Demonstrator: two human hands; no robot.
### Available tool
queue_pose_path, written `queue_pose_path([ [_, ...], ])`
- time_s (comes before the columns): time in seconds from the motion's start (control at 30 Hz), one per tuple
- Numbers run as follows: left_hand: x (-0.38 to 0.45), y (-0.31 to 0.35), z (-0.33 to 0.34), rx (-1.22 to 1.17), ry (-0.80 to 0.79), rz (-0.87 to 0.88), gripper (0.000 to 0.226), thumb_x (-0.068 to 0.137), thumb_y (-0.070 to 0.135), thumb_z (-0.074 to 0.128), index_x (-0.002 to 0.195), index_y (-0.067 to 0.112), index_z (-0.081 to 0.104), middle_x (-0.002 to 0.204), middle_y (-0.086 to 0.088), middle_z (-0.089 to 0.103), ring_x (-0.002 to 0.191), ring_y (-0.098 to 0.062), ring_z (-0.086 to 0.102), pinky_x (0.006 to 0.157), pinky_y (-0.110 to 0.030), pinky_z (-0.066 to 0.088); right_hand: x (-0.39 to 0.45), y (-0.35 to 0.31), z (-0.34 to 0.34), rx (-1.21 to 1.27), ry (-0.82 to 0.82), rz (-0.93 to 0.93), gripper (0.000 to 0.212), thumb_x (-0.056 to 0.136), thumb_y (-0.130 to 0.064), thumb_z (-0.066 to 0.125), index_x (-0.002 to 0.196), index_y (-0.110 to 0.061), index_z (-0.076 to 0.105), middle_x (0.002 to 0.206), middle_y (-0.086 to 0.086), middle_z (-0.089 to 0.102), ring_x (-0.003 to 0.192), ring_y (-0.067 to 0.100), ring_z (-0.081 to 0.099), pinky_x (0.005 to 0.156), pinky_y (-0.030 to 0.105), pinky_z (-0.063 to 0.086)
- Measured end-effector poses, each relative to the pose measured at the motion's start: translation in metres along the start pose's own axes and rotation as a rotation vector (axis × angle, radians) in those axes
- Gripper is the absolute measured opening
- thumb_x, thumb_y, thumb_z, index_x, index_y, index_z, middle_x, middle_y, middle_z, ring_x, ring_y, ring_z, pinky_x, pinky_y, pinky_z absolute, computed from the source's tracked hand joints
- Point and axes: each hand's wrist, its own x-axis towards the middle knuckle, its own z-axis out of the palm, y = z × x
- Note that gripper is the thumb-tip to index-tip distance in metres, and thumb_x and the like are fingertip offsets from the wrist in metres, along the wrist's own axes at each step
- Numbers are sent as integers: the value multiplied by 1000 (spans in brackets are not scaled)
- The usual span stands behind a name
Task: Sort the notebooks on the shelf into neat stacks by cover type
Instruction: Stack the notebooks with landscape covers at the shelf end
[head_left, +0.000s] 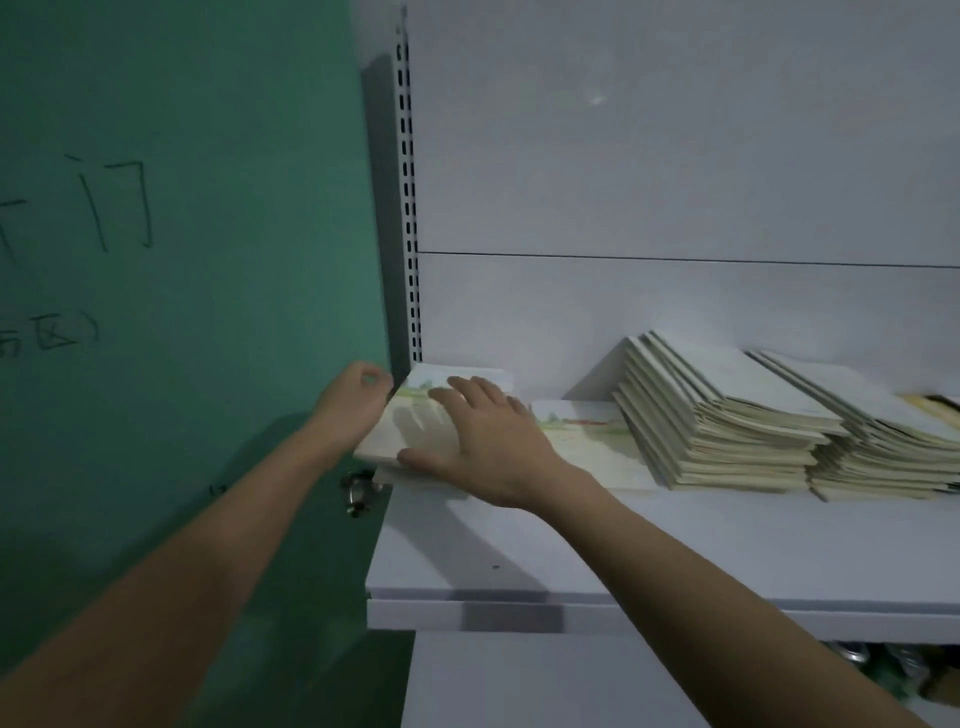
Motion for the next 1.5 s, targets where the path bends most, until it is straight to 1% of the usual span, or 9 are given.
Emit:
queue_pose_path([
  [0.23,3,-38,-4,-278,-275,-82,24,98,29,47,107,15,64,102,-4,67,84,-13,60,65,-27,42,13,-12,42,-212,-141,32,81,89,-65,45,152,-26,11,162,6,7,148,30,2,117,58,4],
  [0.43,-19,-47,-7,-322,50,50,24,99,22,45,97,21,69,99,5,68,83,-13,60,67,-25,44,-9,-1,47,-49,37,45,59,98,-38,45,150,-40,19,160,-9,16,148,15,9,120,46,7],
  [0.63,-4,-29,-39,-836,-418,-255,62,95,63,36,111,10,63,95,-17,73,67,-25,69,65,-35,55,33,-42,23,492,181,67,45,99,-34,49,143,-35,42,139,-10,53,120,10,50,97,26,40],
  [0.77,5,-41,-53,-917,-501,-324,35,96,40,51,104,10,67,85,-9,74,70,-21,72,58,-28,57,37,-46,42,148,-43,-220,70,91,-46,58,152,-34,24,158,-3,26,144,15,23,118,36,21],
  [0.93,15,-57,-57,-940,-418,-364,19,90,9,53,107,10,63,82,-6,76,69,-19,73,58,-30,59,29,-6,34,95,-153,12,109,69,-79,55,148,-45,-12,160,-19,-9,147,4,-7,120,38,3],
  [1.03,28,-59,-64,-943,-351,-350,32,88,4,56,119,9,63,102,-9,75,92,-25,72,80,-39,58,12,12,36,-147,-137,101,96,75,-81,38,153,-35,6,161,-13,6,148,9,4,119,33,7],
  [1.17,33,-55,-72,-901,-328,-309,28,88,-2,54,112,9,63,92,-7,76,79,-22,74,61,-35,61,3,14,33,-82,65,101,51,93,-37,57,142,-36,44,147,-11,44,134,15,40,109,35,32],
  [1.27,30,-54,-86,-916,-283,-295,22,89,-2,53,105,9,63,76,-3,76,63,-18,73,48,-27,56,3,17,6,337,102,255,19,98,-37,49,98,-35,68,92,-25,68,83,9,60,72,18,46],
  [1.5,-1,-40,-64,-811,-360,-352,28,95,17,52,119,4,58,87,-11,76,72,-22,73,56,-30,59,21,-5,-15,578,338,301,41,100,-45,38,85,-13,58,77,3,57,70,17,48,61,31,36],
])
